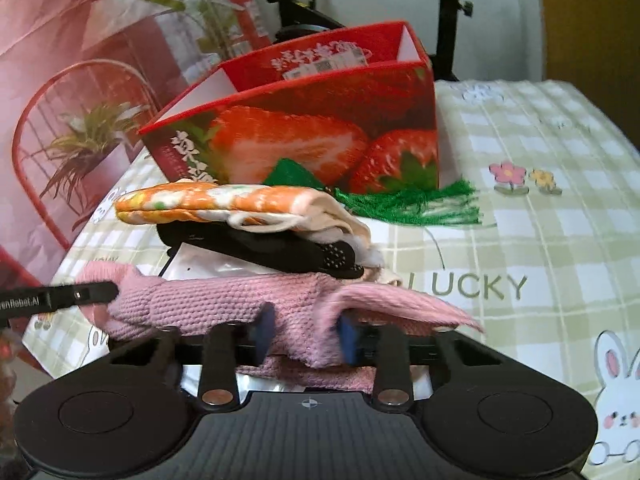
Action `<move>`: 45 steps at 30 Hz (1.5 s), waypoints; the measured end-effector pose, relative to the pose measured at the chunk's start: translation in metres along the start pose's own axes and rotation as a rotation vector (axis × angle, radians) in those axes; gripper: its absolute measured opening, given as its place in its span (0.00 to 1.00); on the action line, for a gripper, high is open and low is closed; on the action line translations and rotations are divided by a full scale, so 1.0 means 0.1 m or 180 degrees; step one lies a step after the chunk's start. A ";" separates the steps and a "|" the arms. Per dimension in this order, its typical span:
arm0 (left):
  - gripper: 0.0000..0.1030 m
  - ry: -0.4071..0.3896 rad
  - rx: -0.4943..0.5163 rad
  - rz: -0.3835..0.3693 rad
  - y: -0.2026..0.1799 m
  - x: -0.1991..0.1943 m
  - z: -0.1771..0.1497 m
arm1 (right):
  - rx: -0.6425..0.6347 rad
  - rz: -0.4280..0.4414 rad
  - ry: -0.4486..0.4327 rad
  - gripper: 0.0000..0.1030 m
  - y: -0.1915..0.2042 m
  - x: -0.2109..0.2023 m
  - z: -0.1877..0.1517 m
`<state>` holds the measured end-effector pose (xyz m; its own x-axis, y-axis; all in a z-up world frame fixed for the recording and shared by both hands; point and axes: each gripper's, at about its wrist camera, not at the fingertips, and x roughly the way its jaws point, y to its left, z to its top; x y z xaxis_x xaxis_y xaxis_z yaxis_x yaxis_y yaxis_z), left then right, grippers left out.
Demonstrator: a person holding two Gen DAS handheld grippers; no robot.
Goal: Organize soft objects
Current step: 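Close the left tool on the pink towel's edge, then lift the pink towel with the left tool and carry it over the red box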
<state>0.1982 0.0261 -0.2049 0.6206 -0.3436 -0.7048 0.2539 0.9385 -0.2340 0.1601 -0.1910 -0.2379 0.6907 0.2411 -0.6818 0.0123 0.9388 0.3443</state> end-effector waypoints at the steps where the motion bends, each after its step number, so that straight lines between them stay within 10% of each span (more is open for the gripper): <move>1: 0.16 -0.0053 -0.0009 0.0002 0.01 -0.05 0.01 | -0.0004 -0.0002 -0.0031 0.14 0.00 -0.05 0.02; 25: 0.16 -0.1075 0.0178 -0.0163 -0.41 -0.89 0.67 | -0.0361 0.0207 -0.0839 0.06 0.26 -1.01 0.90; 37: 0.16 -0.1135 0.0265 0.0167 -0.57 -0.19 1.54 | -0.0761 -0.0240 -0.0939 0.06 0.25 -0.29 2.04; 45: 0.16 -0.0614 0.0419 0.0263 -0.59 0.59 1.78 | -0.0757 -0.0353 -0.0602 0.06 0.04 0.51 2.30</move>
<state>0.3521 -0.0558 -0.1131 0.7703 -0.2778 -0.5740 0.2831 0.9555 -0.0826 0.3616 -0.2316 -0.1236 0.8170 0.1051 -0.5670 -0.0591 0.9933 0.0990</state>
